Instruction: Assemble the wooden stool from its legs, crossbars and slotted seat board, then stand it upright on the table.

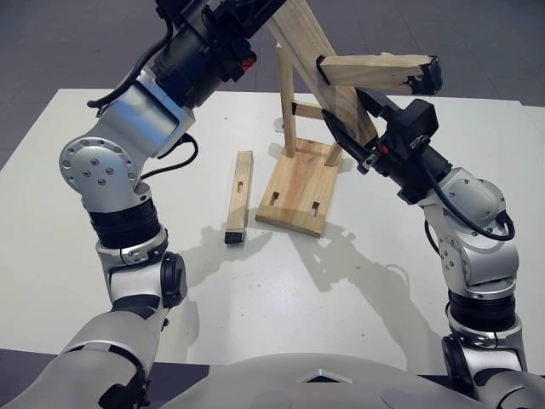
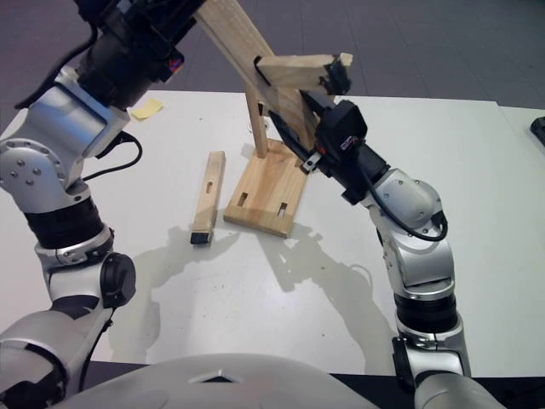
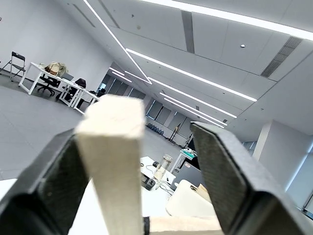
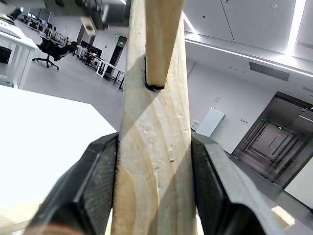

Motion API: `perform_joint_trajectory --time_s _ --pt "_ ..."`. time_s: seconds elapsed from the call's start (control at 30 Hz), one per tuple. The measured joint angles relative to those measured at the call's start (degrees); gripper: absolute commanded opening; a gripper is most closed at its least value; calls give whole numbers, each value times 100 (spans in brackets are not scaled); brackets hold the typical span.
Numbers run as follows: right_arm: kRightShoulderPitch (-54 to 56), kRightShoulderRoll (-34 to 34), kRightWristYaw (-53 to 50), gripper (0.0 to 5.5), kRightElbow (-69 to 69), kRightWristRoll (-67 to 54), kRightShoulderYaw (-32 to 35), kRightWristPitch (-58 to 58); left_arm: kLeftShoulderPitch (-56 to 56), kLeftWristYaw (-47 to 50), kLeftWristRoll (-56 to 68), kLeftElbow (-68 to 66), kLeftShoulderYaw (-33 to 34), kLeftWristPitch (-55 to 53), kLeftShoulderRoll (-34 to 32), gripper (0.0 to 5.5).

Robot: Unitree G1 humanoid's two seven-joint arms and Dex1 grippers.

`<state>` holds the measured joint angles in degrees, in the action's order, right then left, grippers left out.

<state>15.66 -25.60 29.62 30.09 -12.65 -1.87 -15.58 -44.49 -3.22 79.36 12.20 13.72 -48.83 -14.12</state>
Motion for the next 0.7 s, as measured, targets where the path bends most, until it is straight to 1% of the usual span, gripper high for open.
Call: perform_joint_trajectory --time_s 0.17,0.37,0.67,0.7 --pt "-1 -1 55 204 -81 13 -7 92 96 -90 -124 -2 -56 83 -5 186" --pt "-1 -2 69 204 -133 59 -25 141 184 -112 -289 -22 -75 133 -5 105" --pt "6 -1 48 204 -252 241 -96 240 289 -333 -611 -16 -133 270 50 104" --pt "6 -1 48 240 -268 259 -108 251 319 -339 -629 -8 -144 303 63 104"
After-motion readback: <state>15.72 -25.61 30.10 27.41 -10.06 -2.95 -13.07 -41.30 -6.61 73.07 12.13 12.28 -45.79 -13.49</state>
